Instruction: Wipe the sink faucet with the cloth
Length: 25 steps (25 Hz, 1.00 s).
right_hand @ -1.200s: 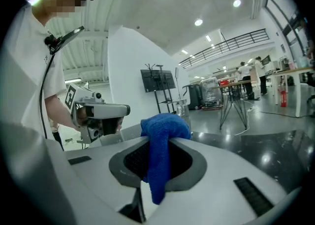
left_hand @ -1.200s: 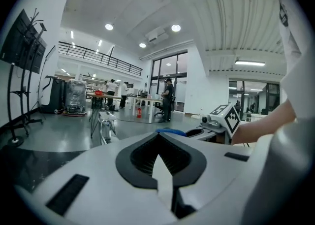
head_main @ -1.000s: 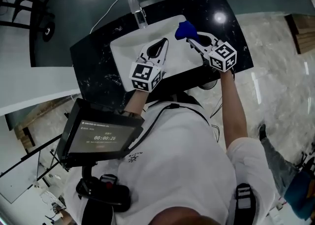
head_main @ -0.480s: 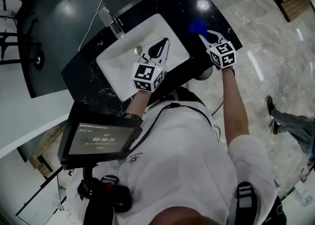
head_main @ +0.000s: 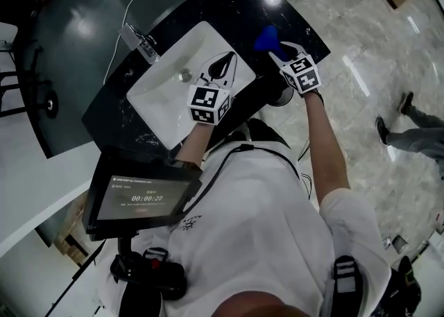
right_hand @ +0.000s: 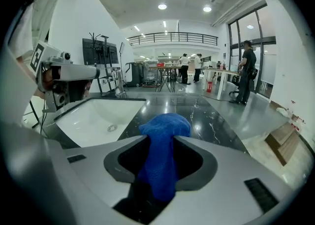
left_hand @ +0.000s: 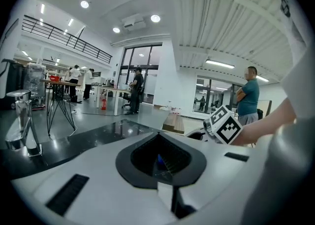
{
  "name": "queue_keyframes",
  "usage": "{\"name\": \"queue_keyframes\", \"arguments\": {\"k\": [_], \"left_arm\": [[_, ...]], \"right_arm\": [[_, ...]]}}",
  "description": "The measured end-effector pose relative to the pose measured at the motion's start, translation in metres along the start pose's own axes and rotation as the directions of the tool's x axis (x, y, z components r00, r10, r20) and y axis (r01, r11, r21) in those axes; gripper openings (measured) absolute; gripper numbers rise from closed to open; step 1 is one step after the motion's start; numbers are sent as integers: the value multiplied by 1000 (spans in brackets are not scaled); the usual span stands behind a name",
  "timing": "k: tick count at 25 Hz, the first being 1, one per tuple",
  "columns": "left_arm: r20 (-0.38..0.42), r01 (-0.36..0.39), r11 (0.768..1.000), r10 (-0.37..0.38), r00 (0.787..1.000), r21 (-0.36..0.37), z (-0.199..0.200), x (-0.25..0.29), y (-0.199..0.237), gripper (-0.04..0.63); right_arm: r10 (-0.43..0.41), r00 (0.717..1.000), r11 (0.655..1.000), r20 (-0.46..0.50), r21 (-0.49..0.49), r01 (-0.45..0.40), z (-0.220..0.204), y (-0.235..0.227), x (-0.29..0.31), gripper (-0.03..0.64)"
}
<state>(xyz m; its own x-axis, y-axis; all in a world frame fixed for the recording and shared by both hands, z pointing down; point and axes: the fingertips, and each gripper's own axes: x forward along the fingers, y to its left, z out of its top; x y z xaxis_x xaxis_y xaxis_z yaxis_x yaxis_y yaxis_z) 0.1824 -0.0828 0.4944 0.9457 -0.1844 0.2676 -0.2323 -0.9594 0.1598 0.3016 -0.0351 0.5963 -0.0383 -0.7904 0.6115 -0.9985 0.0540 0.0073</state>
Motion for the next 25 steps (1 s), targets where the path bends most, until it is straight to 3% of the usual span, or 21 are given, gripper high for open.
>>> {"name": "queue_keyframes", "arguments": {"k": [5,9,15,19,25], "left_arm": [[4,-7,1000,7,1000,4,3,-2,-2,2],[20,-27,1000,27,999,6,7,-7,5,2],[56,-92,996,92,994,10,19,-34,21,2],[110,-200,980,198,974,4,42,-77,42,2],[168,-393,919,392,904,-33,56,-167,84,2]], "right_arm": [[9,1000,1000,-1,-8,-9,-1,-2,-9,204],[19,995,999,98,-40,-16,29,3,-17,204],[126,961,989,245,-106,-102,92,35,-23,175],[260,903,960,342,-194,-203,156,82,-29,124],[509,775,851,373,-351,-390,226,194,-22,95]]}}
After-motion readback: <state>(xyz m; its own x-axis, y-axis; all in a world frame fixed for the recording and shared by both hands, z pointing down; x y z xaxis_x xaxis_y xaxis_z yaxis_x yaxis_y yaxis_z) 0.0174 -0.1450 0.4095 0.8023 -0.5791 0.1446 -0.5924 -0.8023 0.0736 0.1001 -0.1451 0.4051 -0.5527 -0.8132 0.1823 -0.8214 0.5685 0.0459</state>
